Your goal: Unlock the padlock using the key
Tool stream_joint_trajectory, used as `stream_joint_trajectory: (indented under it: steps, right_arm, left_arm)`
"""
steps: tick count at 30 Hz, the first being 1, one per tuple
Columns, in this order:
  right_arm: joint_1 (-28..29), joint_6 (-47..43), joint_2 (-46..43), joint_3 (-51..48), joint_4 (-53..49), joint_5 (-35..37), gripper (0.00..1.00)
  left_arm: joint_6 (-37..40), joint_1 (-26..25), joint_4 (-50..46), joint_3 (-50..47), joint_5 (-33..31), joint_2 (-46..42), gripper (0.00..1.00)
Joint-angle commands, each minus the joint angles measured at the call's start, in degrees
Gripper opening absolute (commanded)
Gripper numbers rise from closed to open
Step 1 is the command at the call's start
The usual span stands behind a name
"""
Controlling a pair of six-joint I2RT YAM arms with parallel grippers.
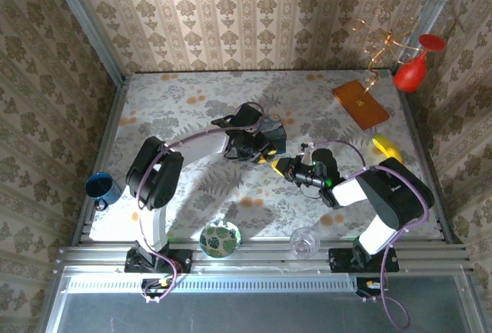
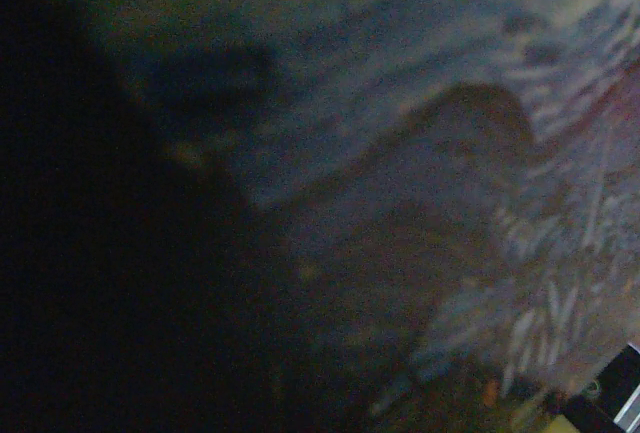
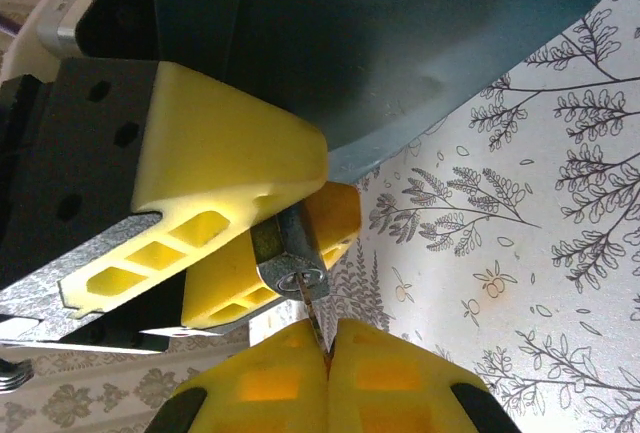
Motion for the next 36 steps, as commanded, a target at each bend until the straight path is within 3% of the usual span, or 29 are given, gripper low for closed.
stream_joint_trajectory:
  steps: [1, 15, 27, 36]
  right_arm:
    - [-1.21, 2.67, 1.24, 2.84, -3.5, 4.52, 0.0]
    - [-1.97, -3.07, 1.15, 7.71, -10.81, 5.81, 0.0]
    - [-1.14, -12.63, 0.71, 13.97, -16.99, 12.39, 0.0]
    - [-2.01, -15.1, 1.88, 17.54, -18.43, 10.06, 0.0]
  left_arm:
    - [-0.19, -2.23, -9.31, -0.07, 9.1, 2.1, 0.0]
    - [0.51, -3.55, -9.39, -0.45, 8.67, 2.13, 0.0]
    - [1.3, -5.19, -10.08, 0.99, 10.34, 3.55, 0.0]
    - [0.6, -4.86, -7.09, -1.67, 11.31, 3.06, 0.0]
